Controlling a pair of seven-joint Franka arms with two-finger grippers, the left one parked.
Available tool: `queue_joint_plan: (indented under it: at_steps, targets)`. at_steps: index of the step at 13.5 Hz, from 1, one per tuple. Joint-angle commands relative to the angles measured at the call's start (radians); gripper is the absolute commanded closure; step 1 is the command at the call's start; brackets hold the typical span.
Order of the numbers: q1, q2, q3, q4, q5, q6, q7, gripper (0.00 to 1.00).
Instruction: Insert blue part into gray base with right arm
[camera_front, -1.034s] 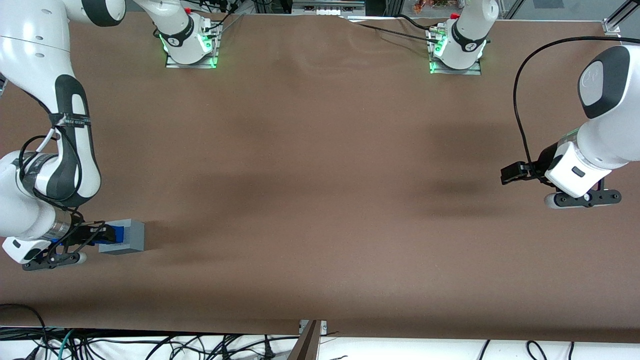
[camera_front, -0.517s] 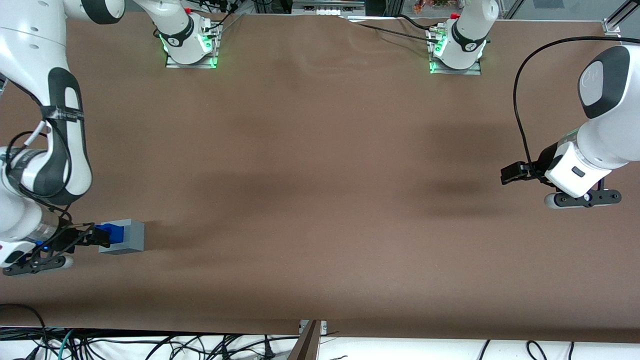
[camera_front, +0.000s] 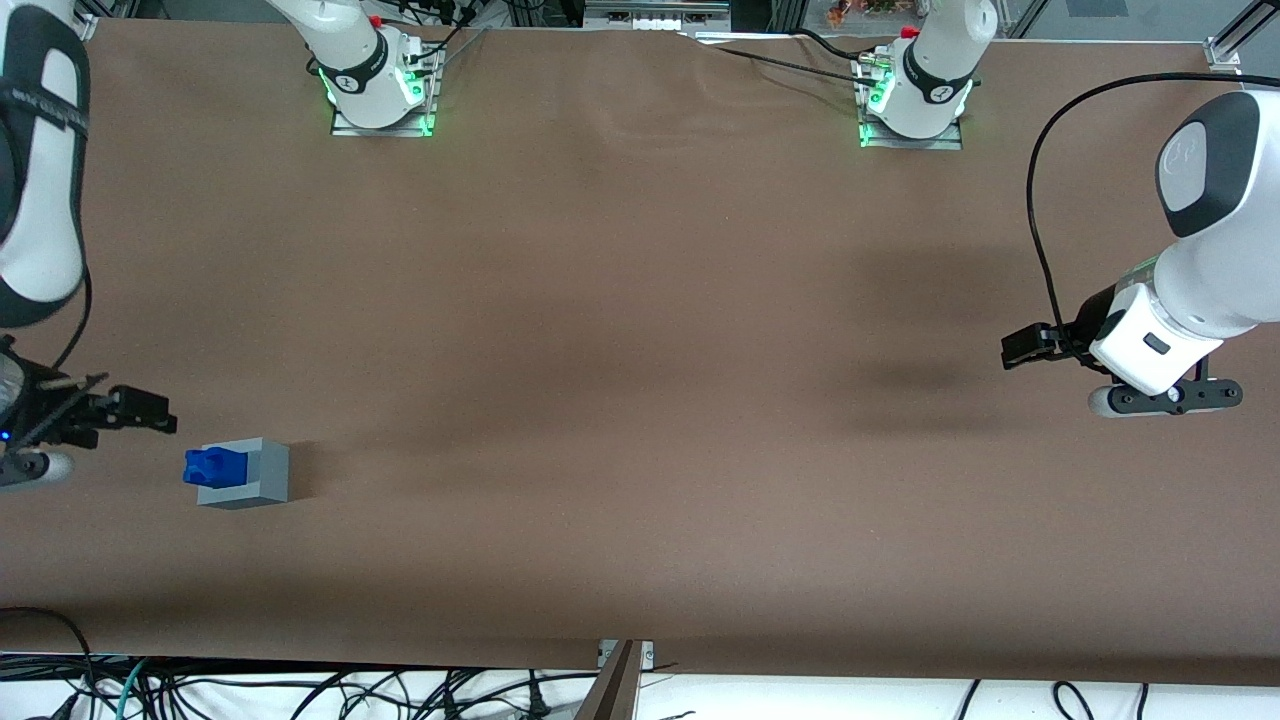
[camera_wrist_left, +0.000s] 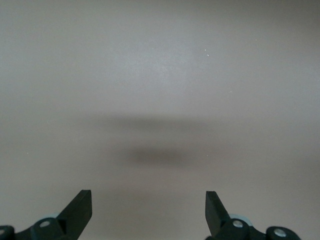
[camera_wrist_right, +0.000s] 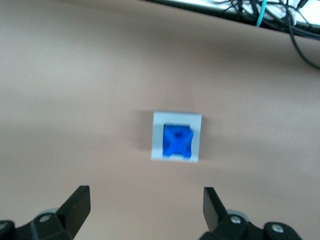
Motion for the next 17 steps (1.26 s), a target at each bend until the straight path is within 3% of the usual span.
queue_joint_plan:
  at_steps: [1,4,8,10,17]
  targets:
    - [0.018,-0.133,0.03,-0.075,-0.107,-0.061,-0.019,0.0]
    - [0.009,-0.305,0.036,-0.226,-0.11,-0.032,-0.021,0.0]
    - [-0.003,-0.423,0.039,-0.412,-0.109,0.026,0.023,0.0]
    - [-0.003,-0.429,0.039,-0.42,-0.109,0.014,0.1,0.0]
    - [0.001,-0.403,0.036,-0.376,-0.104,-0.023,0.129,0.0]
